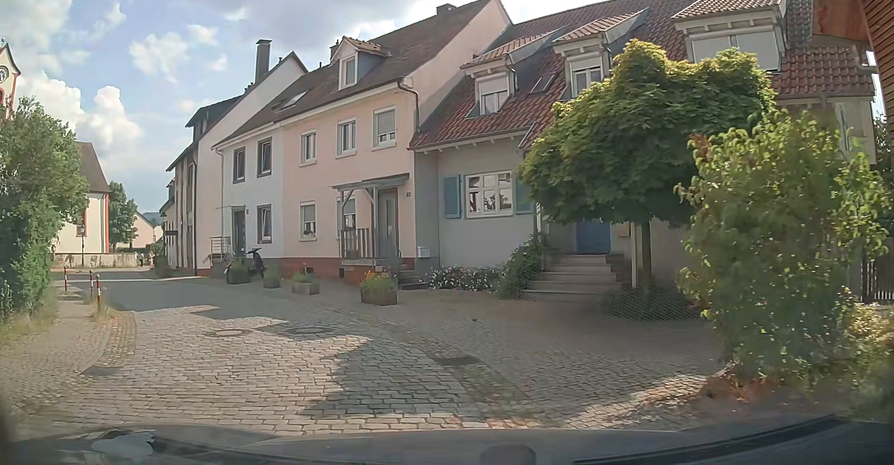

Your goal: Follow the waypoints while adhering to traffic rules and regulations

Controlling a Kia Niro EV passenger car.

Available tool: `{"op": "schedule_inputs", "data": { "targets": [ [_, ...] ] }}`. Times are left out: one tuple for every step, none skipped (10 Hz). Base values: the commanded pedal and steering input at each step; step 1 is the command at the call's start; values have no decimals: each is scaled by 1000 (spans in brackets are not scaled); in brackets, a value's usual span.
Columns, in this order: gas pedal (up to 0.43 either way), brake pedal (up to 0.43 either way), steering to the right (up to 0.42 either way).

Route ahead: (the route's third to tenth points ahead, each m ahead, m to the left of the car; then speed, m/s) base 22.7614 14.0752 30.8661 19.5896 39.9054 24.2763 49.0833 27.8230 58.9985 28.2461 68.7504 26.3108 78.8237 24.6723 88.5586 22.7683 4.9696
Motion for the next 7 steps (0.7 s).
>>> {"op": "schedule_inputs", "data": {
  "targets": [
    [0,0,-107],
    [0,0,-119],
    [0,0,-127],
    [8,0,-135],
    [20,0,-145],
    [20,0,-158],
    [28,0,-179]
  ]
}}
